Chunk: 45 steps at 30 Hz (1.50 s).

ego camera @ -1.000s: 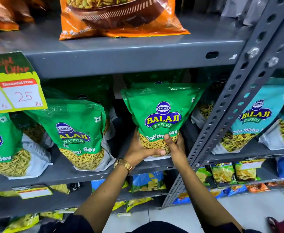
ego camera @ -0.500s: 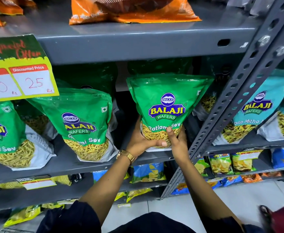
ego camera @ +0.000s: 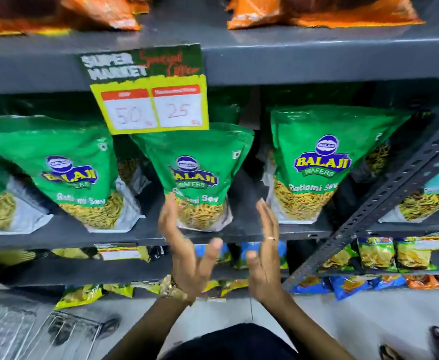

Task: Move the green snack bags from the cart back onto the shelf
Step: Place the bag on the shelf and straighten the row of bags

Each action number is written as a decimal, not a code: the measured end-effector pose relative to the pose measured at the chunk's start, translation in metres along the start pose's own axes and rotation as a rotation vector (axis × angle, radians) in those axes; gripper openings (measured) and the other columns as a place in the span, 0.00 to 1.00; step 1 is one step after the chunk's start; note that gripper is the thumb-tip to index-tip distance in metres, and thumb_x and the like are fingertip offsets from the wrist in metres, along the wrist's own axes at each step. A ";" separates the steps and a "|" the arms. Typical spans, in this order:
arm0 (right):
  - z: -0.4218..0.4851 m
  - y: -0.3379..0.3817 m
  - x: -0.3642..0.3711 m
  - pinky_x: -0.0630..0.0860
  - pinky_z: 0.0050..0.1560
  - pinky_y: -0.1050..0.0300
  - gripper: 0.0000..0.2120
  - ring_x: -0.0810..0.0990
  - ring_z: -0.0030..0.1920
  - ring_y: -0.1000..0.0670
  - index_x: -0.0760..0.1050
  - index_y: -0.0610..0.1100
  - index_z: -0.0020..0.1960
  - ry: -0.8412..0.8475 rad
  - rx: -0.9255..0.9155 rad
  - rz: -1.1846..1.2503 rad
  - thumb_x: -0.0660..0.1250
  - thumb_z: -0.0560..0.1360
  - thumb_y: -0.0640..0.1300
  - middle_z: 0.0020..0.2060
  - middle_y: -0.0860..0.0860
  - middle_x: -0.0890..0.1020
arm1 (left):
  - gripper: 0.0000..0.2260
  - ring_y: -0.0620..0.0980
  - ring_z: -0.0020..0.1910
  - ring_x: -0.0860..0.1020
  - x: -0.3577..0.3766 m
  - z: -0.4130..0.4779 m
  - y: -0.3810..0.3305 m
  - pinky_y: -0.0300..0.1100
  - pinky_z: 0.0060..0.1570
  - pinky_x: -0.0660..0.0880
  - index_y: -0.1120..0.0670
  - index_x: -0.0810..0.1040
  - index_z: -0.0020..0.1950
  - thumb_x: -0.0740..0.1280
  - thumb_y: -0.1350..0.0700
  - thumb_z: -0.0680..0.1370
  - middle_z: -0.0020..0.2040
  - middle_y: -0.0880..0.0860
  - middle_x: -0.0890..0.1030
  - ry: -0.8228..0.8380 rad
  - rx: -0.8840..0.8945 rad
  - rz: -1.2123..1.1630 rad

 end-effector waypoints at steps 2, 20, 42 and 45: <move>0.013 -0.007 0.027 0.56 0.79 0.51 0.40 0.56 0.79 0.50 0.54 0.45 0.77 -0.052 0.111 0.100 0.49 0.76 0.71 0.78 0.49 0.58 | 0.39 0.54 0.79 0.53 -0.021 0.017 0.026 0.50 0.78 0.52 0.57 0.49 0.77 0.59 0.35 0.76 0.78 0.59 0.54 -0.075 -0.139 -0.035; 0.083 -0.030 0.059 0.64 0.73 0.54 0.44 0.71 0.63 0.62 0.65 0.54 0.69 -0.199 0.452 0.128 0.56 0.60 0.77 0.62 0.61 0.73 | 0.39 0.56 0.73 0.68 0.001 0.048 0.094 0.61 0.72 0.63 0.53 0.65 0.74 0.62 0.30 0.71 0.73 0.56 0.71 0.163 -0.565 -0.259; 0.005 0.038 0.093 0.49 0.79 0.44 0.39 0.49 0.80 0.45 0.45 0.52 0.79 -0.250 -0.239 -0.136 0.54 0.76 0.68 0.79 0.49 0.49 | 0.32 0.51 0.74 0.66 -0.080 0.030 0.058 0.51 0.72 0.66 0.58 0.63 0.74 0.55 0.37 0.79 0.74 0.54 0.67 0.111 -0.192 -0.062; -0.009 0.055 0.145 0.51 0.79 0.47 0.37 0.50 0.80 0.47 0.46 0.53 0.79 -0.045 -0.368 -0.161 0.52 0.76 0.69 0.79 0.54 0.49 | 0.30 0.58 0.72 0.67 -0.123 0.035 0.056 0.58 0.69 0.67 0.58 0.64 0.72 0.55 0.38 0.80 0.72 0.54 0.68 0.049 -0.051 0.021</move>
Point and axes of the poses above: each hand's wrist, its own z-axis towards the middle knuckle, its own x-axis out of the palm, y = z × x, the point moved 7 cm from there along z, towards the middle knuckle
